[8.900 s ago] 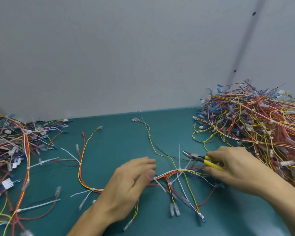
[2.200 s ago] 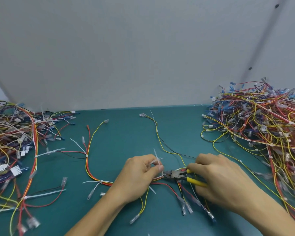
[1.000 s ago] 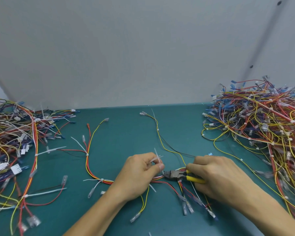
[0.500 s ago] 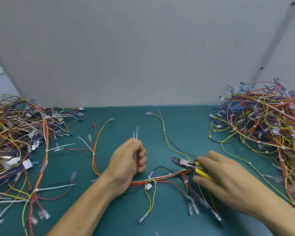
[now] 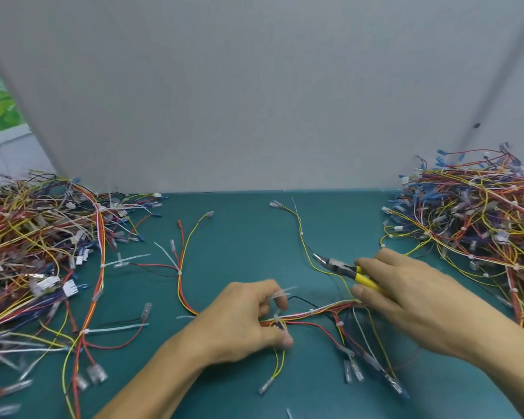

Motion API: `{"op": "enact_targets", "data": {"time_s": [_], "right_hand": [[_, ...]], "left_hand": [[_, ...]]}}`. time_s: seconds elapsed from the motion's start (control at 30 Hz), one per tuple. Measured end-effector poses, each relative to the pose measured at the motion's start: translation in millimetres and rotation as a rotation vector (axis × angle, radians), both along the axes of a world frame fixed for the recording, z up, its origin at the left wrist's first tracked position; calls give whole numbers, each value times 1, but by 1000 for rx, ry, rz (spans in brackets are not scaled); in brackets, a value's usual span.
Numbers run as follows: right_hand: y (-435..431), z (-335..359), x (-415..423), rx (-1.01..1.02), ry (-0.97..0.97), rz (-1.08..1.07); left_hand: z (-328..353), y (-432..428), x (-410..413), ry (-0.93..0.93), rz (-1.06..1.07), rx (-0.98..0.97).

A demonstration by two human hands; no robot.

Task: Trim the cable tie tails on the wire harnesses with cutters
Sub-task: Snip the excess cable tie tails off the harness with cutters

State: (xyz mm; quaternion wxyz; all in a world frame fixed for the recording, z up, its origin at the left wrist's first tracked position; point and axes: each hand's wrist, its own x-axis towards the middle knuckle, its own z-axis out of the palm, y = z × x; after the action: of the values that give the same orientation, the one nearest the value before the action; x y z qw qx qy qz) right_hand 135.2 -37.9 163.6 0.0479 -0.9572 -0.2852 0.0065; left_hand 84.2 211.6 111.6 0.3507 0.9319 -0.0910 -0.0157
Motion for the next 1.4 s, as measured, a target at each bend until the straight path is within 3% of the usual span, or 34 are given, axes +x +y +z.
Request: {"op": "enact_targets", "data": {"time_s": [0.17,0.8,1.4], "right_hand": [[8,-6,-2,-38,-33,24],[29,-43,-13,32,-148,176],[32,-44,-15,22,-269,231]], "left_hand": [[-8,2,2,-97,64,-137],[-14,11,10,-27,104,-328],[-13,10,9,-18,107,-326]]}}
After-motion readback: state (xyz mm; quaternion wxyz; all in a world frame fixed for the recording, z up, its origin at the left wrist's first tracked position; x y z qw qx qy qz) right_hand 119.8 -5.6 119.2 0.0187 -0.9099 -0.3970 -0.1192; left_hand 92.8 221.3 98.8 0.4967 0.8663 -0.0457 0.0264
